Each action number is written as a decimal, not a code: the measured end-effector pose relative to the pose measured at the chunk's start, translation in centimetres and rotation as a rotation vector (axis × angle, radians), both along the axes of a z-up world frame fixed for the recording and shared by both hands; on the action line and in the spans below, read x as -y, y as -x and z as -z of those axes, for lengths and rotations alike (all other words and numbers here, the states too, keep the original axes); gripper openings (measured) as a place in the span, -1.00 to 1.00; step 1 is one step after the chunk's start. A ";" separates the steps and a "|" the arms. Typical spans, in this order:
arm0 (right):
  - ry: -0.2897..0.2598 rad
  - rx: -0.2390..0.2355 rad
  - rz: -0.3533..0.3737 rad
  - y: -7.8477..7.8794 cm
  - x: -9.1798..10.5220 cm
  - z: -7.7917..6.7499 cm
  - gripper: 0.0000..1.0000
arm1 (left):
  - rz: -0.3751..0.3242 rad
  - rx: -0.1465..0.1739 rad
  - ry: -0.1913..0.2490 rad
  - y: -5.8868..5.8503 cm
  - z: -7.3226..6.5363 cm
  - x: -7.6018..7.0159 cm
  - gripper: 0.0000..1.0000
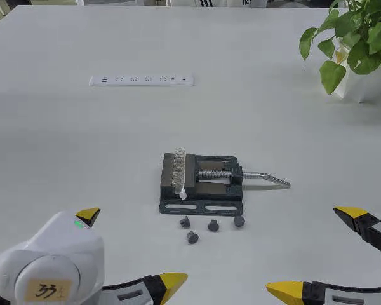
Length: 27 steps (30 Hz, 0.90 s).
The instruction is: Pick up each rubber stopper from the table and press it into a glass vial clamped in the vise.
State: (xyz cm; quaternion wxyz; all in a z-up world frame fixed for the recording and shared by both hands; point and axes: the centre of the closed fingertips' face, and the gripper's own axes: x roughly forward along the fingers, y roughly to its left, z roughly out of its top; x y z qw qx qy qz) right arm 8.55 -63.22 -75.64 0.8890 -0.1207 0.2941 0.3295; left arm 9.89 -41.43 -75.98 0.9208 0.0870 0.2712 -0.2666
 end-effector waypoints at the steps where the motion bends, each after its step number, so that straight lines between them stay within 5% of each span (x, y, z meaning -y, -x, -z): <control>1: 0.001 -0.004 -0.002 0.0 0.0 0.1 0.99 | -0.001 0.000 0.001 0.0 0.0 0.0 0.98; 8: 0.003 -0.029 -0.029 0.4 -0.4 0.4 0.99 | -0.005 0.005 -0.006 -0.1 0.0 -0.2 0.98; 11: 0.030 -0.069 -0.094 0.8 -1.0 1.1 0.91 | 0.000 0.004 -0.010 0.0 0.0 -0.1 0.98; 22: 0.193 -0.075 -0.319 -3.0 -2.3 1.0 0.79 | -0.001 0.002 0.005 0.0 0.0 -0.1 0.98; 27: 0.261 -0.091 -0.428 -4.5 -2.9 1.2 0.72 | -0.015 -0.025 0.067 -0.3 -0.1 0.1 0.98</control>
